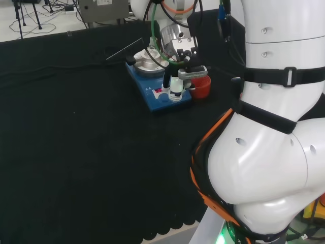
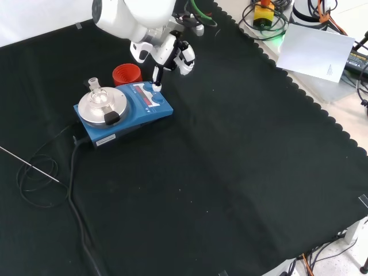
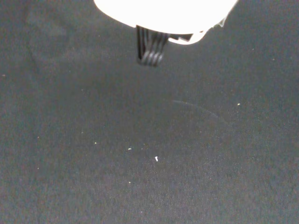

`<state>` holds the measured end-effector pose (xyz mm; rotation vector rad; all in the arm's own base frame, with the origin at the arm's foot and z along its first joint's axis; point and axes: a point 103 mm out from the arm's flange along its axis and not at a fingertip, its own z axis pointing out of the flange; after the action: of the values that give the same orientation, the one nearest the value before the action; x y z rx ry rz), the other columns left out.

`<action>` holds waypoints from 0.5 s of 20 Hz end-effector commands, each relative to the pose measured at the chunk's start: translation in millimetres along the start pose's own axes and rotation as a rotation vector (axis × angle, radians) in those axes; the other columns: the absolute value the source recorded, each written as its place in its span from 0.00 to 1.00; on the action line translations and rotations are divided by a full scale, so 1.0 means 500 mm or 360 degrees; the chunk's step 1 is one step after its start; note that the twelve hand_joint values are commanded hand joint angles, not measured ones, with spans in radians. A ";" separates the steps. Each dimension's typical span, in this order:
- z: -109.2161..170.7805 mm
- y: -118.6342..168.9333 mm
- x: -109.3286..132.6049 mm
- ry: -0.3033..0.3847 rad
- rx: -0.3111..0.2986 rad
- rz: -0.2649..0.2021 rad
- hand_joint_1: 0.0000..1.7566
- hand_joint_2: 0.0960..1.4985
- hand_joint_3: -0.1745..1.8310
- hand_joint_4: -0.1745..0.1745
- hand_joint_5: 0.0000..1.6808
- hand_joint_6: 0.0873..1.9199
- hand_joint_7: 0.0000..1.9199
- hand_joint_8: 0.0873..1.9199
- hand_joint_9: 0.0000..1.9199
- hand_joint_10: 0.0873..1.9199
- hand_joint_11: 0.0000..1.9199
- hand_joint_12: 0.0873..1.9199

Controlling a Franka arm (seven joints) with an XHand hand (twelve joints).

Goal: Turn on the heater.

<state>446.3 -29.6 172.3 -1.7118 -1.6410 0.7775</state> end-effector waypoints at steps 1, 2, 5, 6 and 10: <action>0.004 0.007 0.009 -0.0009 0.0035 -0.0013 0.80 0.36 0.62 0.41 0.18 0.00 0.84 0.70 0.91 0.71 0.73 0.68; 0.005 0.008 0.010 -0.0011 0.0041 -0.0013 0.80 0.36 0.62 0.41 0.18 0.00 0.84 0.70 0.91 0.71 0.73 0.68; 0.006 0.010 0.014 -0.0019 0.0046 -0.0002 0.80 0.36 0.62 0.41 0.18 0.00 0.84 0.70 0.91 0.71 0.73 0.68; 0.006 0.010 0.015 -0.0020 0.0046 0.0001 0.80 0.36 0.62 0.41 0.18 0.00 0.84 0.70 0.91 0.71 0.73 0.68; 0.007 0.013 0.014 -0.0015 0.0052 0.0001 0.80 0.36 0.62 0.41 0.18 0.00 0.85 0.70 0.91 0.71 0.73 0.68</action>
<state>447.7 -22.5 166.3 -1.6923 -1.6276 0.8094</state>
